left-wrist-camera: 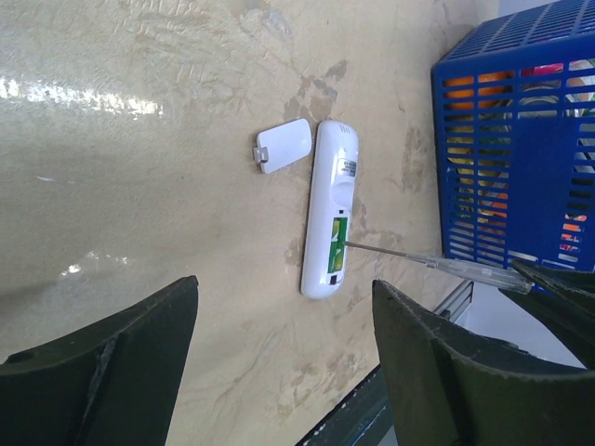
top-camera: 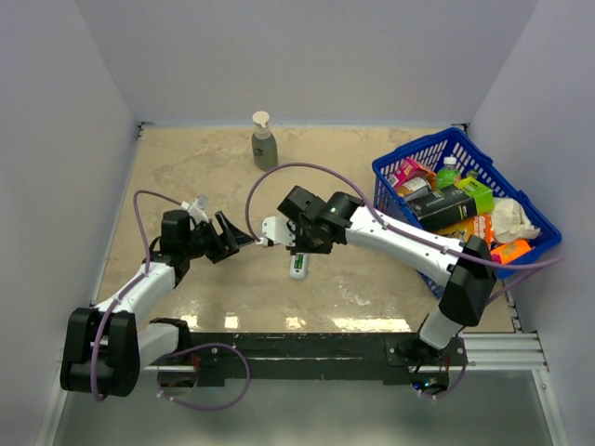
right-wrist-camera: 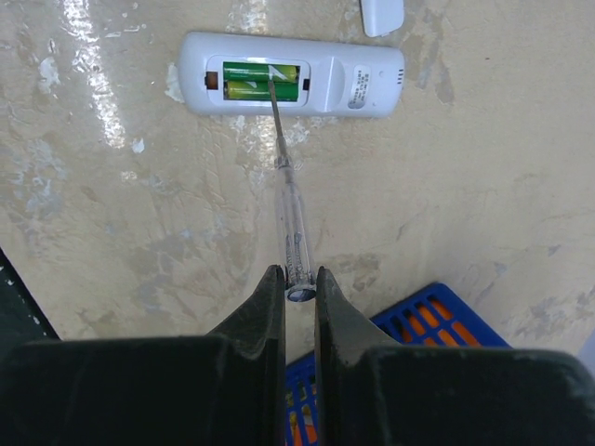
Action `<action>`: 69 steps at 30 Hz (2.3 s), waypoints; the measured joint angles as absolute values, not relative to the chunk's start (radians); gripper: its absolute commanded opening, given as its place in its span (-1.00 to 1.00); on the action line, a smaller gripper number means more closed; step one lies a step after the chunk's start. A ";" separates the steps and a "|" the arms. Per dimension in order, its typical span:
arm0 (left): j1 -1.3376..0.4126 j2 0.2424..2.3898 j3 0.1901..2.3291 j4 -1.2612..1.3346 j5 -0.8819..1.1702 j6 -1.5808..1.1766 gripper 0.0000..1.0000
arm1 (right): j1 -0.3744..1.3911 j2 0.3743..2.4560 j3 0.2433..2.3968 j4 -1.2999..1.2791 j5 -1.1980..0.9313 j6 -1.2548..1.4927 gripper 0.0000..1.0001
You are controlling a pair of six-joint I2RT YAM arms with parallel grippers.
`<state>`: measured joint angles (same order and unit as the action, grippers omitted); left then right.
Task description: Unload the batteries from the remote control
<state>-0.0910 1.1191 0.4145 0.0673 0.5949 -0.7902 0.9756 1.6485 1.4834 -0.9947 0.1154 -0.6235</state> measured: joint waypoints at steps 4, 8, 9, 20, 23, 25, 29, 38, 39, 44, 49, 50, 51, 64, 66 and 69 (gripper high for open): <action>-0.086 1.118 0.414 0.052 0.595 -0.776 0.58 | 0.981 1.672 1.489 -1.022 0.122 -0.607 -1.00; -0.082 1.115 0.414 0.036 0.595 -0.765 0.58 | 0.986 1.681 1.494 -1.034 0.136 -0.601 -1.00; -0.081 1.114 0.414 0.034 0.595 -0.765 0.58 | 0.988 1.683 1.495 -1.034 0.141 -0.601 -1.00; -0.079 1.135 0.387 0.082 0.607 -0.775 0.57 | 1.045 1.784 1.627 -1.056 0.207 -0.591 -1.00; -0.079 1.147 0.380 0.089 0.612 -0.776 0.57 | 1.090 1.828 1.675 -1.054 0.231 -0.582 -1.00; -0.079 1.147 0.379 0.089 0.614 -0.776 0.57 | 1.114 1.851 1.695 -1.051 0.242 -0.574 -1.00; -0.079 1.146 0.378 0.089 0.614 -0.776 0.57 | 1.134 1.853 1.683 -1.009 0.242 -0.556 -1.00; -0.079 1.146 0.378 0.088 0.613 -0.775 0.57 | 1.026 1.666 1.452 -0.854 0.181 -0.531 -1.00; -0.079 1.146 0.378 0.089 0.613 -0.775 0.57 | 1.002 1.650 1.429 -0.841 0.173 -0.531 -1.00; -0.078 1.146 0.372 0.110 0.614 -0.786 0.55 | 0.939 1.589 1.333 -0.776 0.154 -0.530 -1.00; -0.079 1.147 0.366 0.117 0.614 -0.794 0.54 | 0.916 1.531 1.231 -0.703 0.154 -0.517 -1.00; -0.079 1.147 0.366 0.119 0.614 -0.794 0.54 | 0.913 1.520 1.210 -0.693 0.156 -0.514 -1.00; -0.079 1.147 0.366 0.120 0.614 -0.794 0.53 | 0.908 1.510 1.191 -0.683 0.161 -0.511 -1.00; -0.079 1.175 0.366 0.141 0.613 -0.801 0.49 | 0.964 1.584 1.308 -0.739 0.217 -0.476 -1.00; -0.079 1.175 0.366 0.141 0.612 -0.801 0.49 | 1.002 1.613 1.358 -0.740 0.199 -0.447 -1.00; -0.079 1.175 0.366 0.140 0.608 -0.801 0.49 | 1.050 1.674 1.404 -0.691 0.171 -0.408 -1.00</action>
